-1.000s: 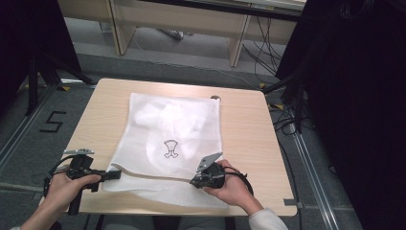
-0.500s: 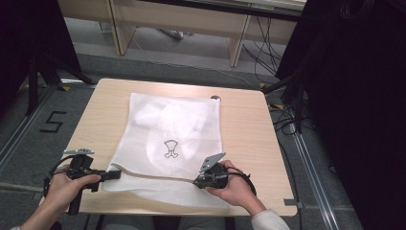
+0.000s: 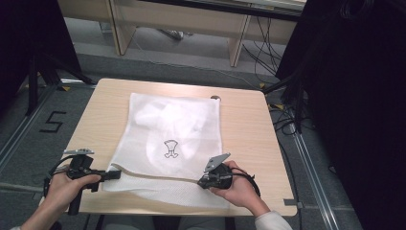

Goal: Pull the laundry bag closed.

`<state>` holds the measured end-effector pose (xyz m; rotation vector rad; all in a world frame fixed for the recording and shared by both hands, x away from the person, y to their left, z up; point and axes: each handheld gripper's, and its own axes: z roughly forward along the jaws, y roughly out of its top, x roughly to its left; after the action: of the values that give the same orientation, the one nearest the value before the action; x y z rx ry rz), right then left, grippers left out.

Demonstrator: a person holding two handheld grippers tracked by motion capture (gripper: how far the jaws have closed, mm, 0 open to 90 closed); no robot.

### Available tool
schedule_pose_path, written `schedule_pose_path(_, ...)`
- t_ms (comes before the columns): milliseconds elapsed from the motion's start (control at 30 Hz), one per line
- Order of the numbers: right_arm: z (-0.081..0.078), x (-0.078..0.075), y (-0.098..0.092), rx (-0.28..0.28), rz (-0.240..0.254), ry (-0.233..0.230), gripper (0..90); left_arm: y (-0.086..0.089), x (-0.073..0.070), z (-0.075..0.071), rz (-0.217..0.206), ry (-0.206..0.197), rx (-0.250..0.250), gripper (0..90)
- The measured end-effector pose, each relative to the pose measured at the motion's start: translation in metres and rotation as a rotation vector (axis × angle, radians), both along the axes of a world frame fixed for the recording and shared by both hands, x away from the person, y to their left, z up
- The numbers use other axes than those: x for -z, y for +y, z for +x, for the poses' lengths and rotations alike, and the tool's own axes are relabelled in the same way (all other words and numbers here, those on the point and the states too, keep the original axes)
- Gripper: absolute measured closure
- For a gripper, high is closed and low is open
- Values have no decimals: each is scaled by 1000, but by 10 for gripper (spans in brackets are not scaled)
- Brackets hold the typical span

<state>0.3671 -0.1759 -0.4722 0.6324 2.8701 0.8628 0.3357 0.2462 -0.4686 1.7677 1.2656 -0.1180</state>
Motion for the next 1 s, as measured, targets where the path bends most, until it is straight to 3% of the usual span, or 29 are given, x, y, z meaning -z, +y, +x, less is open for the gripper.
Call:
schedule_pose_path(33,0,-1,-1,-7,-3,12,829,0,0,0,1,-1,-1,862)
schedule_pose_path(67,0,0,-1,-4,-6,3,828,4,0,1,28,-5,34,862)
schedule_pose_path(133,0,-1,-3,-1,-10,11,828,3,0,1,22,-2,38,862)
schedule_pose_path(300,1,-1,-6,-2,-8,14,829,2,0,0,16,-2,19,862)
schedule_pose_path(600,0,-2,-9,13,-10,13,828,3,0,1,27,-3,34,862)
schedule_pose_path(633,0,-2,-9,8,-5,7,829,0,0,0,3,0,0,862)
schedule_pose_path(667,0,-2,-10,5,-14,5,828,0,0,0,0,-1,-2,862)
schedule_pose_path(767,0,-2,-11,13,-9,4,828,2,0,1,18,-1,20,862)
schedule_pose_path(833,0,-2,-13,17,-2,10,828,0,0,0,1,1,0,862)
schedule_pose_path(867,0,-2,-13,21,1,3,828,1,1,1,3,1,17,862)
schedule_pose_path(1000,0,-3,-14,20,-6,18,829,0,0,1,5,2,5,862)
